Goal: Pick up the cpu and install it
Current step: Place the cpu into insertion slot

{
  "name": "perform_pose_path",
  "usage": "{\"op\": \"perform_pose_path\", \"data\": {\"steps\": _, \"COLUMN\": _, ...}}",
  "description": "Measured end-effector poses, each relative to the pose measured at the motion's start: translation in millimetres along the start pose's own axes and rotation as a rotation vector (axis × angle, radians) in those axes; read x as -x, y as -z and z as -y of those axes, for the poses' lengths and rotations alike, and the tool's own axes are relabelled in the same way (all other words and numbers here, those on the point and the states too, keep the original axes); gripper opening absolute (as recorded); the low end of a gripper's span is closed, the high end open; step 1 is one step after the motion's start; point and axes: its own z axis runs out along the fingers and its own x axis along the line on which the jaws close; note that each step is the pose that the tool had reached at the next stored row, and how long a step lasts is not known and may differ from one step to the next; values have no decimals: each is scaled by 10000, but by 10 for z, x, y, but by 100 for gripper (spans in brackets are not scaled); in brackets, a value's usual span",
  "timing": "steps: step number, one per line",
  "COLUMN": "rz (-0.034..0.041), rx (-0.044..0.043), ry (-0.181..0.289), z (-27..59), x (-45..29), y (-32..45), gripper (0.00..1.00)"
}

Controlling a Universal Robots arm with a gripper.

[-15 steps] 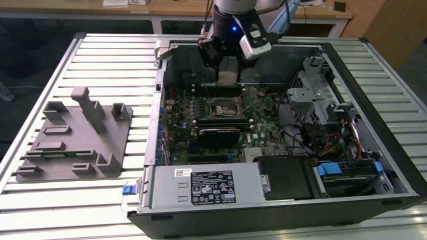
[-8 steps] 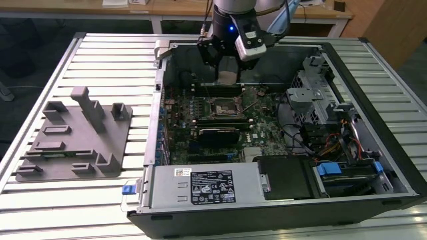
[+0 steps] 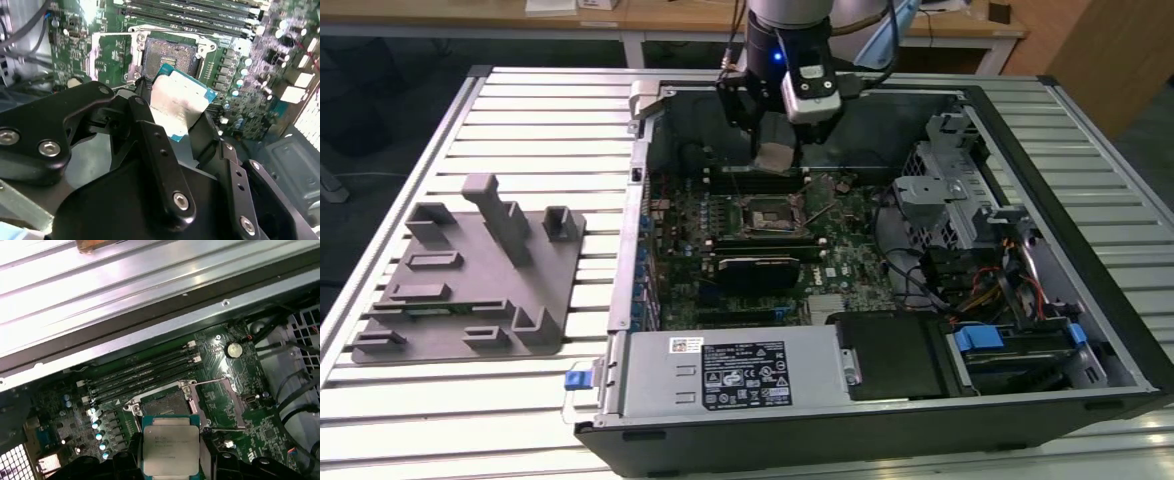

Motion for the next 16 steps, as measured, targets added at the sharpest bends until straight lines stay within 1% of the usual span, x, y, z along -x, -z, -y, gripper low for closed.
{"op": "perform_pose_path", "data": {"steps": 9, "rz": 59, "rx": -41, "ry": -1549, "z": 0, "x": 0, "y": 0, "gripper": 54}}
{"op": "perform_pose_path", "data": {"steps": 16, "rz": 100, "rx": -70, "ry": -2607, "z": 0, "x": 0, "y": 0, "gripper": 54}}
